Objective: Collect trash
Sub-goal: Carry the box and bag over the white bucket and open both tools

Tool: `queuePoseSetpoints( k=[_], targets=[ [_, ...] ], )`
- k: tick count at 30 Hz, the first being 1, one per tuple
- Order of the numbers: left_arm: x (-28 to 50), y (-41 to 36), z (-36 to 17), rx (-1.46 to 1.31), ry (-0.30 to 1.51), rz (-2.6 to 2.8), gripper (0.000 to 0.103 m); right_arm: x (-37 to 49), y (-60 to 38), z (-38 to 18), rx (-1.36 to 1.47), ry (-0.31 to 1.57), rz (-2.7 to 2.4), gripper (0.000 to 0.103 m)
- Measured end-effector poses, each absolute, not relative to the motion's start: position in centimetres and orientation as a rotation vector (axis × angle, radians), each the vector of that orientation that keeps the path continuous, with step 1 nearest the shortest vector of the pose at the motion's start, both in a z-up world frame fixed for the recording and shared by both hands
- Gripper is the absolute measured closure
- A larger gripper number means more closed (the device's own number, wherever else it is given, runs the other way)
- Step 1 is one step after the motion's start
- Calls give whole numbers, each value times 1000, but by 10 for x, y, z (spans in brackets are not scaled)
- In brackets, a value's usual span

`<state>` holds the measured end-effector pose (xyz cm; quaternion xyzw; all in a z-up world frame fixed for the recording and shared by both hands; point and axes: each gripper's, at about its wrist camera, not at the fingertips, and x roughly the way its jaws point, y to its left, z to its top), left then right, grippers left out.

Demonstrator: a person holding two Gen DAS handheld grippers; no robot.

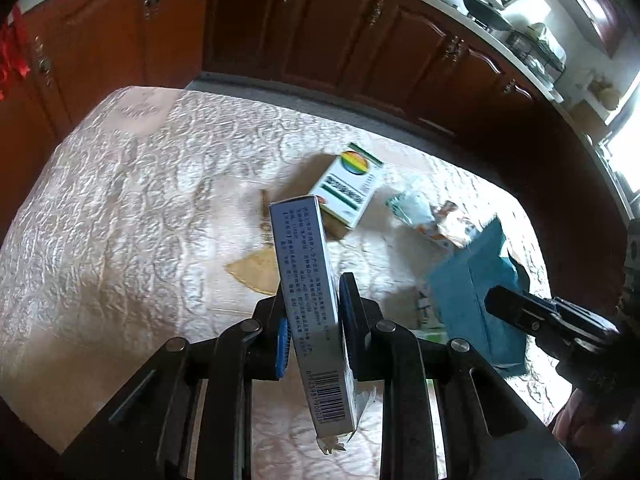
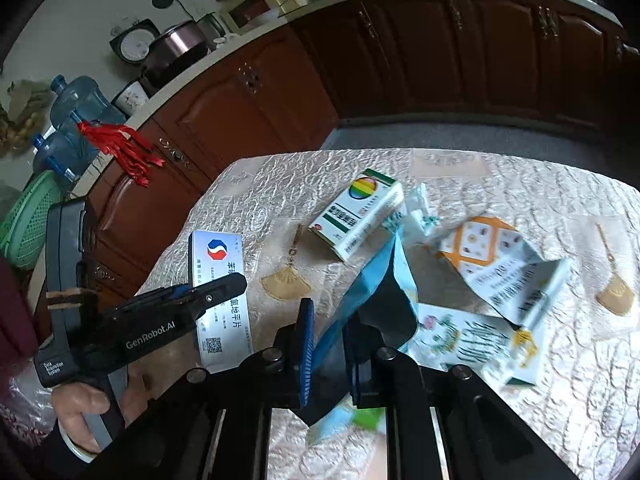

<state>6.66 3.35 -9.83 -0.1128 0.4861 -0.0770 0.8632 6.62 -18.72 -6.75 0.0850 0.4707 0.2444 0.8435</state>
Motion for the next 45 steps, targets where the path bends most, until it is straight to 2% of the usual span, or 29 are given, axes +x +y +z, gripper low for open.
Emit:
queuePoseSetpoints(
  k=[4,13,32,45],
  targets=[
    [61,18,-93,-213,1015,-181,84,56,-207,-65,199,988,511,99],
    [52,-18,-76,-168,1001,-237,87,28,-245,-48,257,927,509,99],
    [44,-119,-58,-98,1021,-440,87,-14,-362,-27,401,826,339,100],
    [36,-244,-31,3,1002,-666,87,-55,-471,-14,488,745,140,100]
  ],
)
